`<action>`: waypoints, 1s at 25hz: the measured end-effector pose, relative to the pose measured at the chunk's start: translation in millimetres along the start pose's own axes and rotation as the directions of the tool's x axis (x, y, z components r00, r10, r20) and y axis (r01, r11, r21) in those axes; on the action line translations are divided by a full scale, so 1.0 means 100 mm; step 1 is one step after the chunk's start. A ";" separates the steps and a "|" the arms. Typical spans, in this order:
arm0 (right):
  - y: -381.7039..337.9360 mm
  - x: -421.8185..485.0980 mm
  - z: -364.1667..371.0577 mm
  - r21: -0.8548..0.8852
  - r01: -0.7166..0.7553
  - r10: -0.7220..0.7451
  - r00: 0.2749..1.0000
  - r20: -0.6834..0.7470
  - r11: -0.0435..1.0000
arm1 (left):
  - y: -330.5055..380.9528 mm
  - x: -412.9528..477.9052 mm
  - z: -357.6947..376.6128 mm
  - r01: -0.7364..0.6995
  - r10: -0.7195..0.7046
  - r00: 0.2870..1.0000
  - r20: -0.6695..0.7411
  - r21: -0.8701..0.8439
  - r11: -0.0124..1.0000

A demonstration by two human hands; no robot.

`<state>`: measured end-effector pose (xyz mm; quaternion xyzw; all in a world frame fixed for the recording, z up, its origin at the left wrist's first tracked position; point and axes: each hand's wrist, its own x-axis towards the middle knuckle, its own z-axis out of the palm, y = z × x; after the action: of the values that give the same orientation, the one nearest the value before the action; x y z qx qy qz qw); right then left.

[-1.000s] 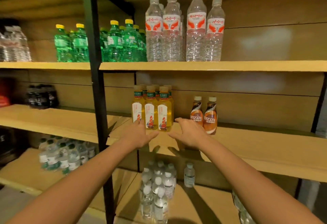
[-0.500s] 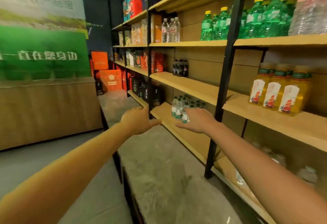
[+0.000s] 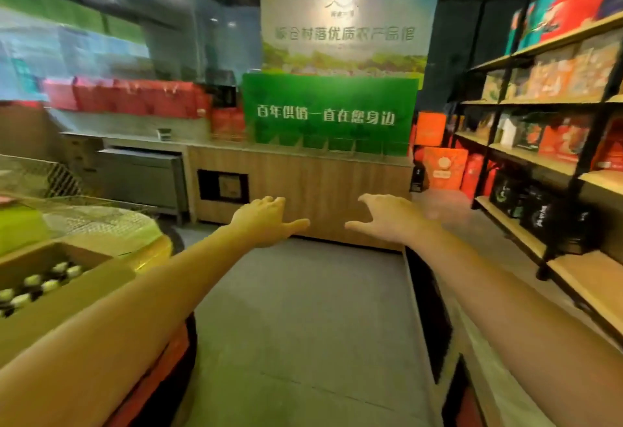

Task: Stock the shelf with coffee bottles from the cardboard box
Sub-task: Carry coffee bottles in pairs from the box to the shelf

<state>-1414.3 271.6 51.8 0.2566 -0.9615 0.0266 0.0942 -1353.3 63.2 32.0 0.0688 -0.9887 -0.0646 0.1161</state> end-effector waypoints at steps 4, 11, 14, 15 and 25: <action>-1.47 1.01 0.20 0.035 0.190 -0.190 0.982 -0.011 0.981 | -1.67 0.00 -0.33 0.161 -0.160 0.987 -0.030 0.064 0.985; -3.64 2.18 0.52 0.100 0.460 -0.459 0.888 -0.039 0.882 | -3.69 -0.28 -0.69 0.473 -0.472 0.880 -0.044 0.141 0.870; -4.39 2.60 0.74 0.115 0.554 -0.553 0.832 -0.040 0.825 | -4.34 -0.37 -0.65 0.593 -0.587 0.805 -0.081 0.127 0.795; -4.61 2.74 0.82 0.117 0.585 -0.585 0.810 -0.043 0.802 | -4.55 -0.38 -0.63 0.625 -0.622 0.780 -0.068 0.131 0.770; -6.32 4.26 1.70 0.174 0.840 -0.848 0.528 -0.047 0.514 | -6.16 0.12 -0.24 0.850 -0.847 0.524 -0.082 0.112 0.515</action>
<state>-1489.6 -501.5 -30.4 0.6986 -0.7115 0.0561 0.0512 -1284.8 -546.1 -31.1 0.5505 -0.8305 -0.0440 0.0730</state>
